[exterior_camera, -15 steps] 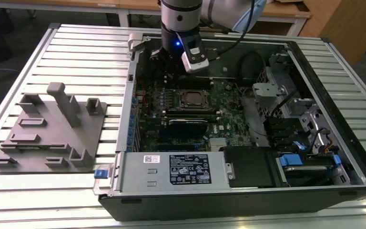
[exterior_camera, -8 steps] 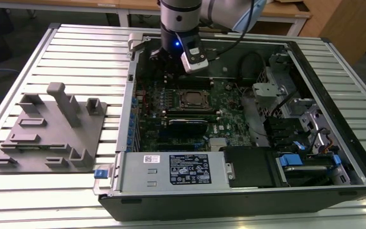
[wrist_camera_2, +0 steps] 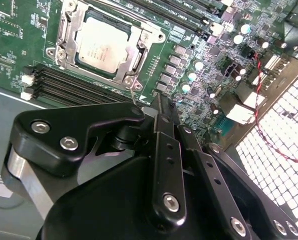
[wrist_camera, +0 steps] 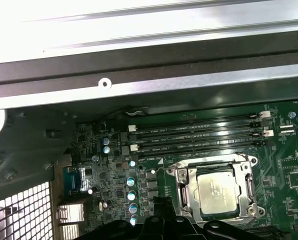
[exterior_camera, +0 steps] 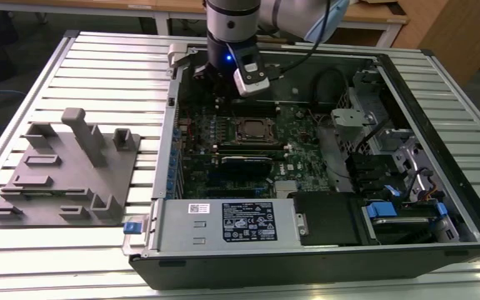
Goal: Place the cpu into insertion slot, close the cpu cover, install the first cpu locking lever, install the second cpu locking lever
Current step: 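Install the first cpu locking lever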
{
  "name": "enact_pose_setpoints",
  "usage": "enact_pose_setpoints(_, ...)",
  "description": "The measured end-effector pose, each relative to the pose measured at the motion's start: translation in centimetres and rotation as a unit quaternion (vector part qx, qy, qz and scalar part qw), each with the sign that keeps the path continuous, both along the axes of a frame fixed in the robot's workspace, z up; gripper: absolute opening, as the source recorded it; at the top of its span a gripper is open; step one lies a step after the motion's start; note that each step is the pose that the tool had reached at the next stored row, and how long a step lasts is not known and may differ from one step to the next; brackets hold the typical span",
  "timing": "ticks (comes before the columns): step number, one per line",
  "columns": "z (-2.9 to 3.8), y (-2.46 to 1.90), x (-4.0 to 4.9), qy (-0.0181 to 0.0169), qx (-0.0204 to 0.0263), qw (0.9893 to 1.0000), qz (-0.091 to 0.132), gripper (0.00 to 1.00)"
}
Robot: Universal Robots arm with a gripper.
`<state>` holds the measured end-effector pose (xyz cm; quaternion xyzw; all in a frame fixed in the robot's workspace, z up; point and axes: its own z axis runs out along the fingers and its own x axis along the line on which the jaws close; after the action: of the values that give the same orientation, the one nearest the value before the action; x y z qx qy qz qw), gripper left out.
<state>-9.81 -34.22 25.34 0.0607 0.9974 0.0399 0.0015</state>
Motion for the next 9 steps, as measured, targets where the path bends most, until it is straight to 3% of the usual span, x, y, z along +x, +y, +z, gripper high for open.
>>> enact_pose_setpoints(9,-0.01,0.01,-0.56,0.0,0.0,1.0,0.0,0.1)
